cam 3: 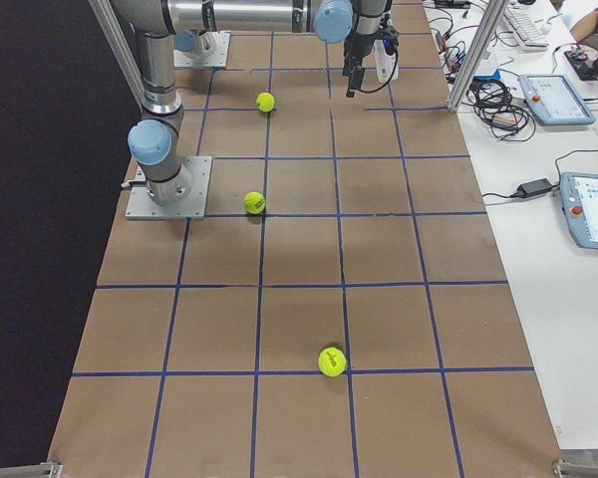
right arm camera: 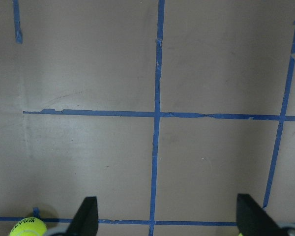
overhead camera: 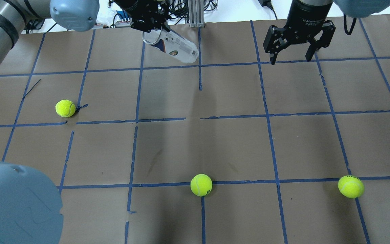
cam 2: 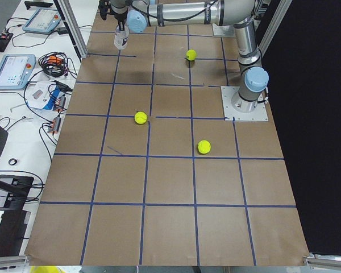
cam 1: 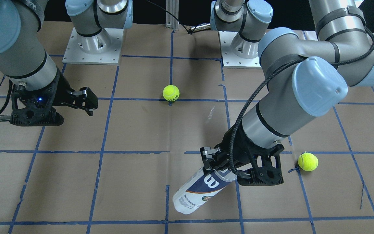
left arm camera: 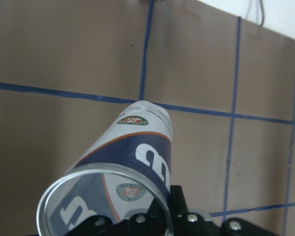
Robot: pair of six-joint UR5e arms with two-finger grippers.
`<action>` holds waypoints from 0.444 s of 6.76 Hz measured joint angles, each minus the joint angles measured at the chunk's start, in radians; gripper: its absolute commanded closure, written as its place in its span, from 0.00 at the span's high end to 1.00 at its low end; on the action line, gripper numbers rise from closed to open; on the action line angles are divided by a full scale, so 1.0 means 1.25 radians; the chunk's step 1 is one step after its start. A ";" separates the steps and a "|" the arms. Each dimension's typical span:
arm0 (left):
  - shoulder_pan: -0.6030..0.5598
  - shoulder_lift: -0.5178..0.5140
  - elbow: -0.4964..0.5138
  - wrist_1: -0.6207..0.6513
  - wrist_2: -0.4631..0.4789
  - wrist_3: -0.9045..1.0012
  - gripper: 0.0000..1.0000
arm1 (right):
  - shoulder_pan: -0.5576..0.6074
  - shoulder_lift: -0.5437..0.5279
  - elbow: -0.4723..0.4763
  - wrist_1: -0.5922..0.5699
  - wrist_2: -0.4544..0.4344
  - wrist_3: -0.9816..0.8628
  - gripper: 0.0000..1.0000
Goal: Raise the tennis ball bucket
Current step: 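Tilt the can upright with the left gripper and lower it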
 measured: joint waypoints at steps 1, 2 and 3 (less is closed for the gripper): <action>-0.012 -0.004 0.010 -0.037 0.083 0.084 0.00 | 0.000 0.000 0.005 -0.001 -0.002 0.009 1.00; -0.034 -0.011 0.013 -0.051 0.158 0.150 0.00 | 0.000 0.000 0.007 -0.002 -0.003 0.015 1.00; -0.064 -0.017 0.016 -0.055 0.238 0.200 0.00 | 0.000 -0.001 0.007 -0.002 -0.002 0.023 1.00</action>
